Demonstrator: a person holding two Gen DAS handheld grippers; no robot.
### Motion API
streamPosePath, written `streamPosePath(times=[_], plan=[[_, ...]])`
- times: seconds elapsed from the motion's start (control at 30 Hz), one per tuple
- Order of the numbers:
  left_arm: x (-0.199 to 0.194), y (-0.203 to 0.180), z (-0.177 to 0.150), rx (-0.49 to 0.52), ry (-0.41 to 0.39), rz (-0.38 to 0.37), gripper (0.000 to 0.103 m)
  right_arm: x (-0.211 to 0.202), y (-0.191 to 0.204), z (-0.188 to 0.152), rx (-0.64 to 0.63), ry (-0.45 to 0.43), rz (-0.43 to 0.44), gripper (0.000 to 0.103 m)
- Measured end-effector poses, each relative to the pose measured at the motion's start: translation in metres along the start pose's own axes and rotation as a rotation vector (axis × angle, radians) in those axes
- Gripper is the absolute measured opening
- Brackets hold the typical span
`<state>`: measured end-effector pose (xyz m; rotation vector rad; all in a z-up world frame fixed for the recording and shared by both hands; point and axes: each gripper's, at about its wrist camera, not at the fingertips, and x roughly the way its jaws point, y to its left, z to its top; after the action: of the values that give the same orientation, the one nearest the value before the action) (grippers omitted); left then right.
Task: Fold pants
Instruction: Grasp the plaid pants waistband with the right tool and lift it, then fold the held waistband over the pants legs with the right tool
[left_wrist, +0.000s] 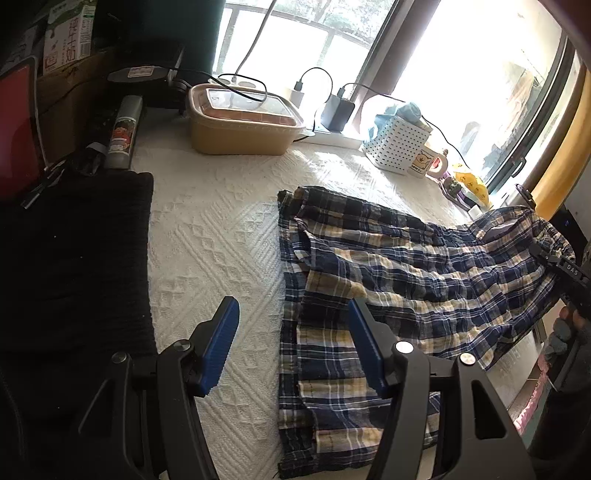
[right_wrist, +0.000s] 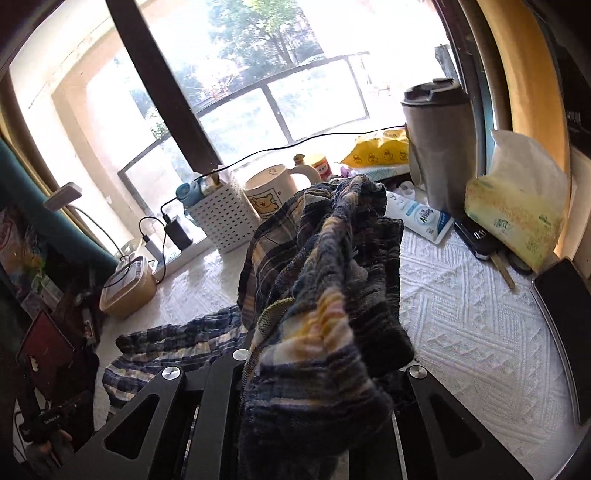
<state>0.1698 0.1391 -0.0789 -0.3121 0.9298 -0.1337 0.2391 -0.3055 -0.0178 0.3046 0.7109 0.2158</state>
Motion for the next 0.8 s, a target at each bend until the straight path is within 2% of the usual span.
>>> streamPosePath(times=[0.07, 0.3, 0.43, 0.57, 0.8], plan=[[-0.005, 0.001, 0.000, 0.025, -0.017, 0.025, 0.061, -0.001, 0.014, 0.001, -0.020, 0.013, 0.033, 0.015], [-0.025, 0.002, 0.003, 0.043, -0.077, -0.014, 0.061, -0.003, 0.080, 0.002, -0.133, 0.016, 0.123, 0.015], [-0.029, 0.004, 0.001, 0.035, -0.087, -0.041, 0.061, 0.007, 0.121, -0.003, -0.196, 0.041, 0.195, 0.015], [-0.035, 0.010, -0.003, 0.010, -0.091, -0.057, 0.061, 0.024, 0.159, -0.016, -0.257, 0.094, 0.245, 0.015], [-0.043, 0.021, -0.009, -0.007, -0.098, -0.071, 0.061, 0.064, 0.210, -0.051, -0.342, 0.203, 0.276, 0.014]])
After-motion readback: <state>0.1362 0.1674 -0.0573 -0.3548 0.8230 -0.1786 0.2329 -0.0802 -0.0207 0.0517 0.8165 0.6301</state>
